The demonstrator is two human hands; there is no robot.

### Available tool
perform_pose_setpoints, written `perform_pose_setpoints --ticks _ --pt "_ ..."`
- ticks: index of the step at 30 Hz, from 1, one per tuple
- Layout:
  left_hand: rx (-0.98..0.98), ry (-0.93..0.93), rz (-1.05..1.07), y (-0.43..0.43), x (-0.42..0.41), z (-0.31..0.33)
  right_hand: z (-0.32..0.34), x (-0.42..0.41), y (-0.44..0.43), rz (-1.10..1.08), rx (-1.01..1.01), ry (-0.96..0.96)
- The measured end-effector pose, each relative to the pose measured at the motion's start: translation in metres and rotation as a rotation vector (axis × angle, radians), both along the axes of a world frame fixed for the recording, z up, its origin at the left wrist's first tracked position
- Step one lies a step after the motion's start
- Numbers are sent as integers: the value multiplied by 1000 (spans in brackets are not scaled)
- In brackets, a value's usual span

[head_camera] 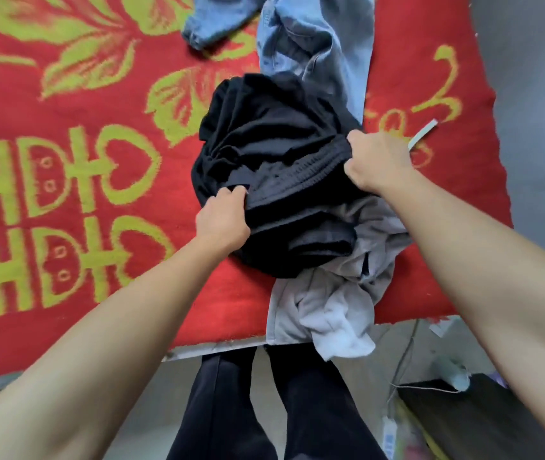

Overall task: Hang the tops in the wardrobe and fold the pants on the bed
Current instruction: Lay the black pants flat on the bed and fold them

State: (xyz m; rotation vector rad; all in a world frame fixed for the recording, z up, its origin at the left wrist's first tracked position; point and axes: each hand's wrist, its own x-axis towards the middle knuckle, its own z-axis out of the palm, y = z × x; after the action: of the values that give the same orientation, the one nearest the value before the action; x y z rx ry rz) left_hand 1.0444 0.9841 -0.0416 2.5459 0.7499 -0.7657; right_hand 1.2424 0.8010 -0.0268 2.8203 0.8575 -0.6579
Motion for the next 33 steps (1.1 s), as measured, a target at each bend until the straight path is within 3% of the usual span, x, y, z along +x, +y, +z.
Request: perform_pose_setpoints --ticks 4,8,11,14,19,24,27,31,33 --pt "209 -170 -3 61 -28 70 69 -6 9 93 23 -55" --pt "397 -280 -32 110 -24 175 176 8 50 47 161 -71" --pt "525 -364 1 146 -21 267 275 21 77 57 347 -111" --pt "623 -506 187 169 -24 348 356 23 103 21 630 -108" --pt "495 -877 686 199 -49 459 459 -4 156 -247 1119 420" --pt "375 -1140 876 222 -87 516 502 -43 168 -206 1174 778" --pt "216 -1136 914 241 -118 537 516 -71 173 -224 1211 839" --pt "-211 -1058 762 263 -158 556 539 -114 185 -304 1340 766" --pt "-125 -969 552 274 -181 560 550 -135 193 -349 1391 649"
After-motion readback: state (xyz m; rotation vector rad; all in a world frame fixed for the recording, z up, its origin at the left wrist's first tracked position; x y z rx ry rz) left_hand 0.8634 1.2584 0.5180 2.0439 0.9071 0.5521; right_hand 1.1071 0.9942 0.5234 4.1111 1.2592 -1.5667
